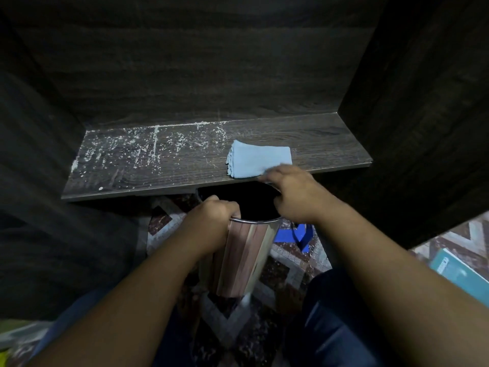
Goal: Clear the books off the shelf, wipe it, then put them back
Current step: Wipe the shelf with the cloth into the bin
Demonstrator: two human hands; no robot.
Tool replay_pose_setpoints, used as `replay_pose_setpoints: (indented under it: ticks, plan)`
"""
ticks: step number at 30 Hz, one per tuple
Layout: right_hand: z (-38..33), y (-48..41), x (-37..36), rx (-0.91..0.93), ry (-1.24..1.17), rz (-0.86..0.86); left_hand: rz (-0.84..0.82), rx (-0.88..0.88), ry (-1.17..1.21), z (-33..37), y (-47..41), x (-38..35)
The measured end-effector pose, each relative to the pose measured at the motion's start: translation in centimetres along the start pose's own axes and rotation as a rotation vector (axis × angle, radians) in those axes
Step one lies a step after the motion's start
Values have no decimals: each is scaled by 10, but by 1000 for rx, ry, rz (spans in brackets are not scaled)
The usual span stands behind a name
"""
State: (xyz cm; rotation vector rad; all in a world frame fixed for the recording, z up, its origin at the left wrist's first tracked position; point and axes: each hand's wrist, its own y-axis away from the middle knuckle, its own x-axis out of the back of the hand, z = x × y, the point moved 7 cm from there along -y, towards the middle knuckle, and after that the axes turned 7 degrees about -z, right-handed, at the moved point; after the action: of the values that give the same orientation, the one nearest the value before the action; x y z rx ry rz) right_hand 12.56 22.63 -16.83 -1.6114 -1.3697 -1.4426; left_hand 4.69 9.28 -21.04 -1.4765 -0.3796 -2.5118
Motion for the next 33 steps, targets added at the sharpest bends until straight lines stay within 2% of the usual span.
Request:
replay_pose_setpoints:
  ticks: [3, 7, 10, 13, 15, 17, 19, 21, 27, 33]
  plan:
    - [-12, 28, -26, -19, -117, -96, -6, 33, 41, -7, 0, 2]
    - [-25, 29, -54, -6, 41, -53, 10, 61, 80, -11, -1, 5]
    - [-21, 18, -56, 15, 75, 3, 11, 57, 76, -11, -2, 6]
    - [-15, 12, -60, 54, -17, -22, -85, 79, 94, -12, -6, 8]
    - [-10, 12, -62, 60, -64, -38, -142, 93, 188, -15, -14, 18]
    - [-6, 12, -60, 63, -86, -26, -51, 98, 226, -20, -29, 40]
    - [-5, 13, -57, 63, -100, -21, 130, 59, 78, -19, -48, 65]
    - [-5, 13, -57, 56, -83, -27, 190, 6, -137, -11, -67, 73]
    - [-2, 8, -68, -5, 25, 34, -7, -157, -475, 1, -114, 40]
    - [-8, 6, -85, -13, 108, 96, 35, -216, -622, 2, -131, 26]
